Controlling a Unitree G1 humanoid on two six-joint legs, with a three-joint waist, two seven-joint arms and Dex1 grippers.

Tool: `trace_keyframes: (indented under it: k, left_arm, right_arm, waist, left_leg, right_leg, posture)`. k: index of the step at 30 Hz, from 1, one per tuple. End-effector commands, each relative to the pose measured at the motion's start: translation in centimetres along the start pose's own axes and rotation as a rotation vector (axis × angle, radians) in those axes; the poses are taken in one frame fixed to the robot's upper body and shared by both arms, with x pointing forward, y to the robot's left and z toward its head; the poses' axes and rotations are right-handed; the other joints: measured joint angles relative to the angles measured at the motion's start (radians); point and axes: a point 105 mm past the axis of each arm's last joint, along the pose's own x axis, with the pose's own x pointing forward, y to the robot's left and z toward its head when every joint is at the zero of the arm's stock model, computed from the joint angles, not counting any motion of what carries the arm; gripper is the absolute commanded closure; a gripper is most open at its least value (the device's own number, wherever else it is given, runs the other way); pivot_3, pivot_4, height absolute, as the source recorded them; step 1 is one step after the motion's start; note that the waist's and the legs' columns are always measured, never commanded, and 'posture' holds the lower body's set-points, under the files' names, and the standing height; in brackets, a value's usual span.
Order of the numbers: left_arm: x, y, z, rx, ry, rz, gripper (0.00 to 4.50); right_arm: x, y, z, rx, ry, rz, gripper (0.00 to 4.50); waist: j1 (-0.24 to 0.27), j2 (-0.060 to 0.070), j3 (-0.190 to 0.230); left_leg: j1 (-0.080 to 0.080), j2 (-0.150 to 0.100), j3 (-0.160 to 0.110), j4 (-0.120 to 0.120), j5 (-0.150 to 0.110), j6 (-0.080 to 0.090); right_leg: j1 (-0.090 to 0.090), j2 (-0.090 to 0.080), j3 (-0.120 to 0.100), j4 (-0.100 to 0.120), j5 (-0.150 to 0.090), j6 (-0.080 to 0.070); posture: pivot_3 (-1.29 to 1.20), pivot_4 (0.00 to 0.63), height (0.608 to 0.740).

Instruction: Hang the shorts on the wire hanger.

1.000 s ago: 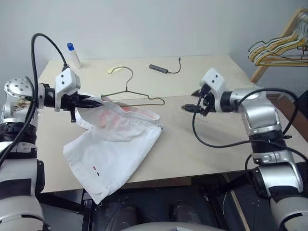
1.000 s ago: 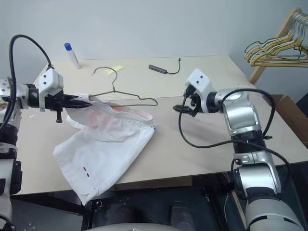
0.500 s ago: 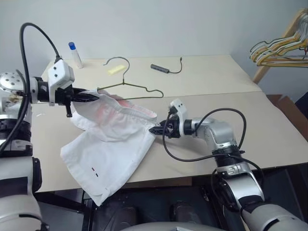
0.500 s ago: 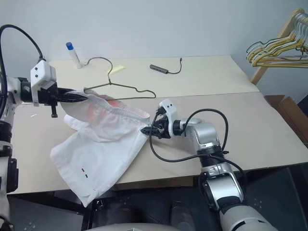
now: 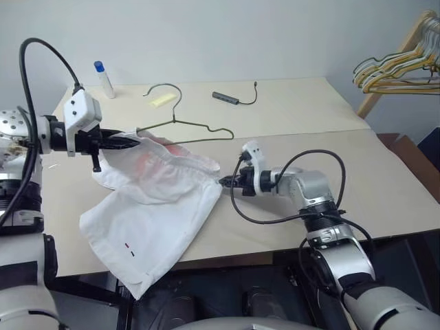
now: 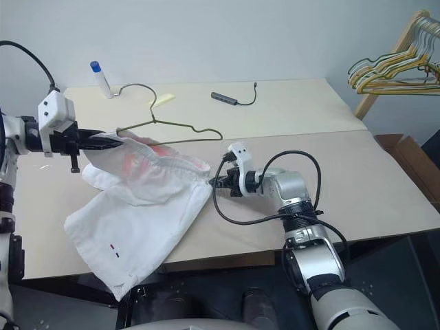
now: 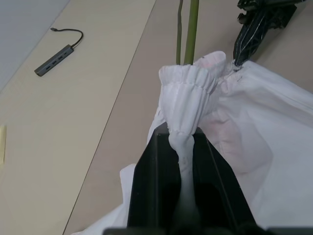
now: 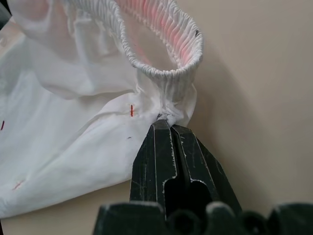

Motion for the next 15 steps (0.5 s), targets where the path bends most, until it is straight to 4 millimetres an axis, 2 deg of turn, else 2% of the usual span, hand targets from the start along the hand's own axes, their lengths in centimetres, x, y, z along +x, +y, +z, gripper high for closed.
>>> trace_keyframes:
  k: [1, 5, 9, 11, 15]
  left_arm:
    - [-1.9, 0.1, 1.7, 0.013, -0.076, 0.021, 4.50]
    - [-3.1, -1.3, 2.0, -0.050, -0.144, -0.049, 4.50]
    - [-3.5, -1.8, 1.0, -0.067, -0.104, -0.054, 4.50]
    - [-3.4, -1.5, 0.7, -0.064, -0.089, -0.021, 4.50]
    - [-3.1, -1.1, 0.5, -0.063, -0.088, 0.001, 4.50]
  right_arm:
    - [-0.9, -0.7, 2.1, -0.078, -0.068, -0.055, 4.47]
    - [-3.2, -3.7, 3.6, -0.085, -0.115, -0.189, 4.47]
    - [-6.4, -5.3, 5.4, -0.125, -0.169, -0.244, 4.47]
    - [-7.7, -5.9, 6.1, -0.136, -0.173, -0.278, 4.47]
    - [-8.8, -5.9, 6.6, -0.169, -0.166, -0.294, 4.47]
  waist:
    - [0.000, 0.000, 0.000]
    - [-0.001, 0.000, 0.000]
    - [0.003, 0.000, 0.000]
    - [0.003, 0.000, 0.000]
    - [-0.001, 0.000, 0.000]
  left_leg:
    - [0.000, 0.000, 0.000, 0.000, 0.000, 0.000]
    - [0.000, 0.000, 0.000, 0.000, 0.000, 0.000]
    - [0.000, 0.000, 0.000, 0.000, 0.000, 0.000]
    - [0.000, 0.000, 0.000, 0.000, 0.000, 0.000]
    - [0.000, 0.000, 0.000, 0.000, 0.000, 0.000]
  right_leg:
    - [0.000, 0.000, 0.000, 0.000, 0.000, 0.000]
    - [0.000, 0.000, 0.000, 0.000, 0.000, 0.000]
    - [0.000, 0.000, 0.000, 0.000, 0.000, 0.000]
    - [0.000, 0.000, 0.000, -0.001, 0.000, 0.000]
    - [0.000, 0.000, 0.000, -0.001, 0.000, 0.000]
  posture:
    - [0.08, 0.000, 0.740]
    - [0.08, 0.000, 0.740]
    - [0.07, 0.000, 0.740]
    - [0.07, 0.000, 0.740]
    - [0.05, 0.000, 0.740]
